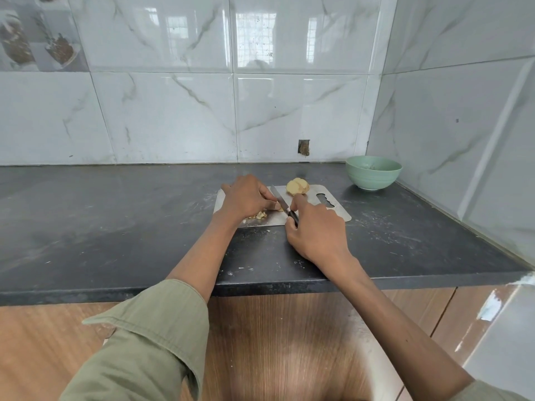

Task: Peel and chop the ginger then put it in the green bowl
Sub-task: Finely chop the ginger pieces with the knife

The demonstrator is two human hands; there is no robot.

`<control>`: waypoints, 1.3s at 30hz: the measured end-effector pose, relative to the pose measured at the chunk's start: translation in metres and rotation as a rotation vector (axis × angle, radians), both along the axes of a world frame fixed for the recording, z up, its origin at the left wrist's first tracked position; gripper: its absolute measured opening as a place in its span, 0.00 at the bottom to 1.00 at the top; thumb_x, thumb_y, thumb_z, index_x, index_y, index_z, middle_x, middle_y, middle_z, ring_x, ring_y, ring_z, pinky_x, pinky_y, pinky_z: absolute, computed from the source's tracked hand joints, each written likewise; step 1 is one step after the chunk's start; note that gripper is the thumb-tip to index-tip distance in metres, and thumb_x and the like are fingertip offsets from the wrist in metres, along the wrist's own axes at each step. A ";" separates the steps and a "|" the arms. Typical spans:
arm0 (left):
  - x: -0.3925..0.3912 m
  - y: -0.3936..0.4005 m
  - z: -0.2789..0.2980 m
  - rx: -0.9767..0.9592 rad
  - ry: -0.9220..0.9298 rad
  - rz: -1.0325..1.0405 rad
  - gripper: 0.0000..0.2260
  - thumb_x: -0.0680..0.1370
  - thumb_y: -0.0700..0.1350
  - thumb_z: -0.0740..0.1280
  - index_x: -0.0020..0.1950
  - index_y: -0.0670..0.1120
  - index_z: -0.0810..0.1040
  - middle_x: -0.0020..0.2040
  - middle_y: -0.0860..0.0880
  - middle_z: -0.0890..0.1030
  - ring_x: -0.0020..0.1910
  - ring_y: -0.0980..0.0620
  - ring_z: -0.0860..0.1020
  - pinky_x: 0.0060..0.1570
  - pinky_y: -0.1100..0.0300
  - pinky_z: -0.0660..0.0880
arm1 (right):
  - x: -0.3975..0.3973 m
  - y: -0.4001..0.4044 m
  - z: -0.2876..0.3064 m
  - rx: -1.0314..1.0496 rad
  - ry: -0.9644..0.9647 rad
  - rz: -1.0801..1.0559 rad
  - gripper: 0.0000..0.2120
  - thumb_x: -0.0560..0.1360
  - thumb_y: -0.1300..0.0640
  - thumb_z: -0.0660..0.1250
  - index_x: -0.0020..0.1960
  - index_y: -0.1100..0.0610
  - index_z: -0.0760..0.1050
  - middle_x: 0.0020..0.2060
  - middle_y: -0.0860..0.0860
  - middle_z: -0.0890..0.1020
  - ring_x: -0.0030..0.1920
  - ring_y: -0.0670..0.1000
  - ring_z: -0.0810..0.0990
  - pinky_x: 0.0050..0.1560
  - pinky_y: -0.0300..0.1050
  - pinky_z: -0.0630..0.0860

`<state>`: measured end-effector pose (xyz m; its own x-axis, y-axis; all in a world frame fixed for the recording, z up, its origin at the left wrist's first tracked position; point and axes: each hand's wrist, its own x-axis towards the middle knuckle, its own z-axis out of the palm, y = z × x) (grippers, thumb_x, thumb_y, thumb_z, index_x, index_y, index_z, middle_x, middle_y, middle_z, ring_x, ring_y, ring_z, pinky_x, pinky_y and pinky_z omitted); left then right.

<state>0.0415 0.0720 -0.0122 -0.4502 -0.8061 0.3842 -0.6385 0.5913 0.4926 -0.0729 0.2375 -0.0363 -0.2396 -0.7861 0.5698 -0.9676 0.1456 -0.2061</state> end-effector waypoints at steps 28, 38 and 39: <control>0.002 0.004 -0.001 -0.039 0.006 -0.006 0.04 0.70 0.51 0.81 0.42 0.57 0.89 0.34 0.61 0.83 0.41 0.61 0.76 0.40 0.59 0.58 | 0.005 -0.008 0.000 0.026 -0.145 -0.016 0.08 0.79 0.49 0.60 0.56 0.51 0.71 0.41 0.51 0.74 0.43 0.59 0.73 0.42 0.51 0.66; -0.001 -0.002 -0.002 -0.019 0.002 0.002 0.04 0.68 0.51 0.82 0.40 0.58 0.89 0.31 0.60 0.82 0.41 0.60 0.76 0.52 0.50 0.60 | 0.007 -0.004 0.003 -0.021 -0.133 -0.023 0.09 0.79 0.51 0.61 0.57 0.51 0.72 0.40 0.51 0.74 0.41 0.57 0.71 0.41 0.50 0.67; -0.001 -0.002 -0.002 -0.021 -0.002 0.004 0.04 0.68 0.51 0.82 0.40 0.58 0.89 0.32 0.60 0.82 0.41 0.60 0.76 0.51 0.50 0.60 | 0.008 -0.004 0.004 -0.028 -0.133 -0.023 0.09 0.79 0.50 0.60 0.57 0.51 0.72 0.39 0.50 0.74 0.41 0.57 0.72 0.41 0.50 0.67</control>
